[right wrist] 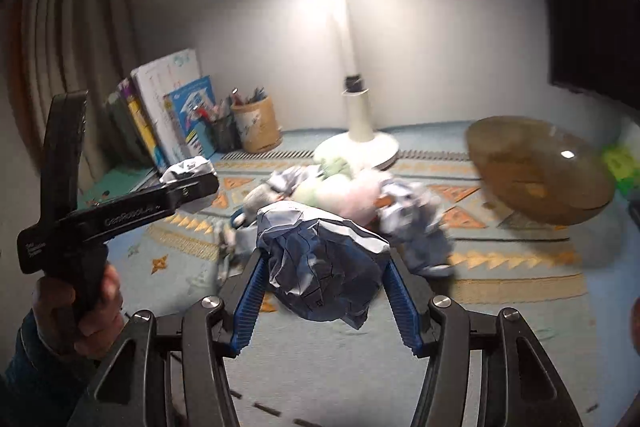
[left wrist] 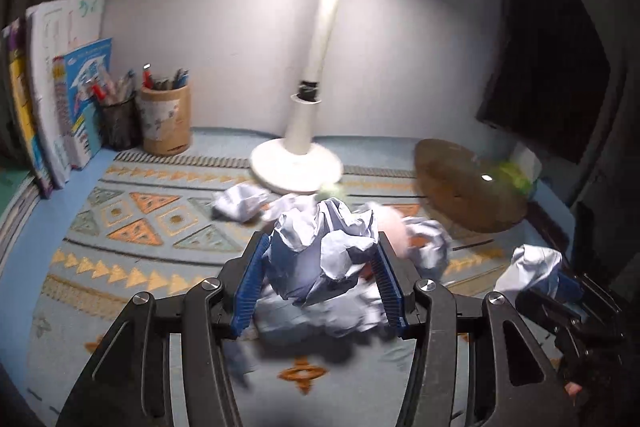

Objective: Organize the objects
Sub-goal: 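Carry both paper balls to the brown glass bowl and open both grippers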

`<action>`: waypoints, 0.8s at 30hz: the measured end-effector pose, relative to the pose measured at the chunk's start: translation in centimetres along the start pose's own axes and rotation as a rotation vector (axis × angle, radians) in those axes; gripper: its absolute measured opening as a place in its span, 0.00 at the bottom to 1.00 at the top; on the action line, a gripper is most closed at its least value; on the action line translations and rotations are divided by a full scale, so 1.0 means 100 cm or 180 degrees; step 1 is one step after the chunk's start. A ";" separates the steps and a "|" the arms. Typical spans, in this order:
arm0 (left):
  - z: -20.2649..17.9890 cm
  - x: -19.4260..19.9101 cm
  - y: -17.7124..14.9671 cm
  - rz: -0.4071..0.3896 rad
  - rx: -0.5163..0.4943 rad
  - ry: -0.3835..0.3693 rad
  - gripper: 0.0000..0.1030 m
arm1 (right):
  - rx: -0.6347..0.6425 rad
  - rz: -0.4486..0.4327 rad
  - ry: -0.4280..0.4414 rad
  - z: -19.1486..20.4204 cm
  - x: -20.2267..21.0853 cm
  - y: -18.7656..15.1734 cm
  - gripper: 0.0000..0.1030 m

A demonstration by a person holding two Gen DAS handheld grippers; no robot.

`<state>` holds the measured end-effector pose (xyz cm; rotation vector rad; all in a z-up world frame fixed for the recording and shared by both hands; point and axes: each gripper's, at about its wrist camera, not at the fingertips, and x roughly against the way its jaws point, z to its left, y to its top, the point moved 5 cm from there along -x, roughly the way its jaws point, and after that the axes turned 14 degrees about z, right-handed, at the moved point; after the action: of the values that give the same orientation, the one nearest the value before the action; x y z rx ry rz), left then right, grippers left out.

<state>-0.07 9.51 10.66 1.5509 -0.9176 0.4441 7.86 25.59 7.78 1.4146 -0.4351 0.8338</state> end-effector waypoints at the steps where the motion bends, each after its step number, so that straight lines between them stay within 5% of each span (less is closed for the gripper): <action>1: -0.022 -0.005 0.009 0.0005 -0.0092 -0.0078 0.47 | -0.0083 -0.0082 -0.0124 -0.020 0.012 0.007 0.54; 6: -0.127 -0.042 0.048 0.0056 -0.0521 -0.0261 0.48 | -0.0579 -0.0316 -0.0582 -0.117 0.050 0.038 0.55; 11: -0.185 -0.093 0.073 0.0161 -0.0560 -0.0377 0.48 | -0.0921 -0.0189 -0.0771 -0.197 0.039 0.056 0.55; 16: -0.204 -0.139 0.089 0.0221 -0.0506 -0.0397 0.53 | -0.1008 0.0012 -0.0680 -0.243 -0.002 0.075 0.55; 18: -0.207 -0.156 0.094 0.0254 -0.0516 -0.0452 0.71 | -0.0967 0.0056 -0.0681 -0.249 -0.024 0.084 0.57; 24: -0.185 -0.176 0.086 0.0339 -0.0232 -0.0576 0.74 | -0.0980 0.0008 -0.0905 -0.273 -0.068 0.089 0.78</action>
<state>-13.38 32.68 7.21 1.4976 -1.1478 0.3455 -8.72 49.85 5.07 1.2462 -0.7498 0.5400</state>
